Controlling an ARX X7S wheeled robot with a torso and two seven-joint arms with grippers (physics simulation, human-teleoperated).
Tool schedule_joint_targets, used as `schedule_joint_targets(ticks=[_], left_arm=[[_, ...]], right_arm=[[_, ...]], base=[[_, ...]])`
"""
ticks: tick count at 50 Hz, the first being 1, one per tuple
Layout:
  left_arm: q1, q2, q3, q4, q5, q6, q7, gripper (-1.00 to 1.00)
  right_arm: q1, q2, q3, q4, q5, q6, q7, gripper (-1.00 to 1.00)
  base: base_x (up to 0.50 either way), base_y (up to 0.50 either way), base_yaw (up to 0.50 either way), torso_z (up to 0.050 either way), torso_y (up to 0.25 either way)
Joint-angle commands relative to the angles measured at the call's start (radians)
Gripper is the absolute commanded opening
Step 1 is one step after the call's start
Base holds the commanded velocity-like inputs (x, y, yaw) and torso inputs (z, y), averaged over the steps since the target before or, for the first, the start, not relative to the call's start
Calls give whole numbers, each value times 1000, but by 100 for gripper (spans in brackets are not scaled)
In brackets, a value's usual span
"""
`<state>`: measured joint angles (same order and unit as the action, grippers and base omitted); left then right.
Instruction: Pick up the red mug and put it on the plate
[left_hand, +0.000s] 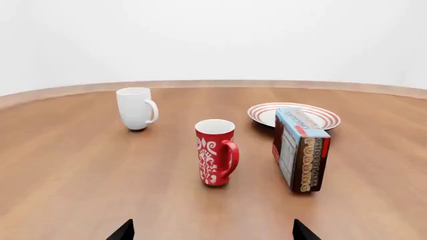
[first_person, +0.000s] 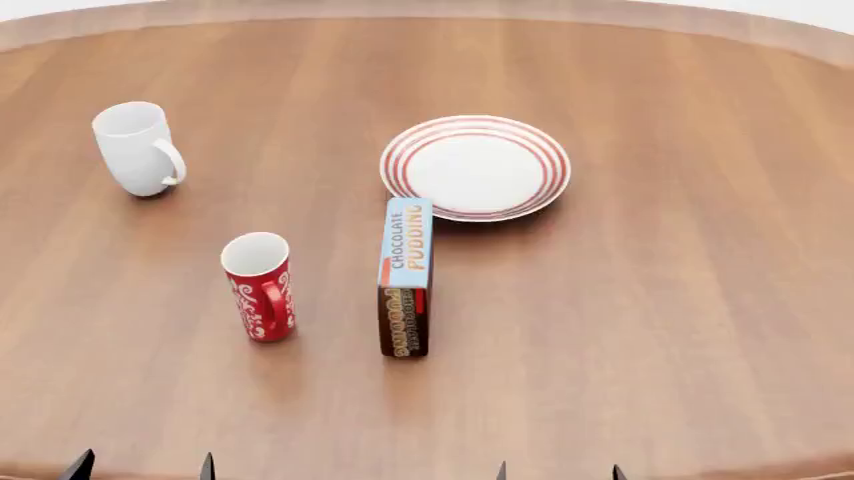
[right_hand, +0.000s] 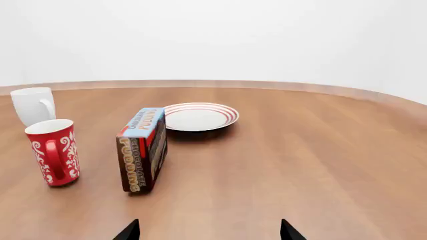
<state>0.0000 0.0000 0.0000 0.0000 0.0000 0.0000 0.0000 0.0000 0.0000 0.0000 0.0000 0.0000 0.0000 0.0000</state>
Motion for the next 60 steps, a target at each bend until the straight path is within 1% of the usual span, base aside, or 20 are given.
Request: schedule_joint_targets(ticks=[1,17,18,22,39,47,53,60], left_arm=[[0,-16,18,-1,-16,2,-18,100],[-2,-57,67,-4,-50,13,-67,100],[-3,-65,78,-7,-25,21,-75,100],[-4,-73,88,-16,-29,47,-74,100],[-19,-103,128,-112,-9,300,-88,100],[-33,-111,142,-173,-4,445,-94,100],[-41,-113,147,-204,-10,514,-103,100],[-46,-113,148,-223,-5,556,-125,100]], right_arm=[[-5,15,-22,-14,14,11,21,100],[5,55,-74,6,57,-2,57,100],[4,57,-76,4,58,0,59,100],[5,63,-83,8,67,-6,64,100],[3,84,-106,10,93,-14,84,100],[3,92,-115,8,104,-14,93,100],[4,99,-122,9,115,-19,98,100],[3,107,-130,5,124,-19,106,100]], base=[[0,0,0,0,0],[0,0,0,0,0],[0,0,0,0,0],[0,0,0,0,0],[0,0,0,0,0],[0,0,0,0,0],[0,0,0,0,0],[0,0,0,0,0]])
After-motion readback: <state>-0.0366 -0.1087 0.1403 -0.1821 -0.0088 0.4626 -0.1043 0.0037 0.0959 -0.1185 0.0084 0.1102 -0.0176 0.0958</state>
